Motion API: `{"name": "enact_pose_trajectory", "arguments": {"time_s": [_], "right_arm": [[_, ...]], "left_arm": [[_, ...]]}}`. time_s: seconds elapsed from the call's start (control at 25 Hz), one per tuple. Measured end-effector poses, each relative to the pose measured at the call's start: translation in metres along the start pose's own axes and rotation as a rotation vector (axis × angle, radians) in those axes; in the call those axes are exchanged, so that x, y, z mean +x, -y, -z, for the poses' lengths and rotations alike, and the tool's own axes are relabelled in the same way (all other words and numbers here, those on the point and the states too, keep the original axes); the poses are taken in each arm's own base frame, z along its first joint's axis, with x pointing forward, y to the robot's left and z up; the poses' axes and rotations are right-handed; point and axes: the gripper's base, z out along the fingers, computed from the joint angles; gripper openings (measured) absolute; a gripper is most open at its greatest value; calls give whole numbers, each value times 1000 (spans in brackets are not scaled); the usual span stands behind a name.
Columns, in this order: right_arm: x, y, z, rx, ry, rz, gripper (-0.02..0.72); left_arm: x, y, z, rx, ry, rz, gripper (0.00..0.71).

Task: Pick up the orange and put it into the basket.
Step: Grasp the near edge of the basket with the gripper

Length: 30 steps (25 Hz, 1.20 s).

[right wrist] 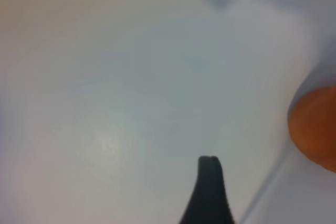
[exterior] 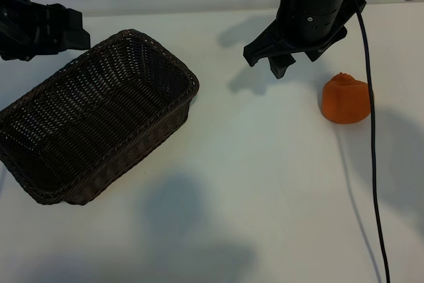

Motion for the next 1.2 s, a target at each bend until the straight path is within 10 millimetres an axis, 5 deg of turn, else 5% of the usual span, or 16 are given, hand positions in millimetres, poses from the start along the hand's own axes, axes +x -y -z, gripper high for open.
{"name": "enact_pose_trajectory", "arguments": {"time_s": [0.44,0.68,1.2], "right_arm": [[0,0,0,0,0,0,548],[0,0,0,0,0,0,548],[0,0,0,0,0,0,548]], "left_arm": [[12,-6,3,-78,-123,29,554],[20,-7,37,-177,-85,52,554],[110,-30,74,-429,-15,324,554]]}}
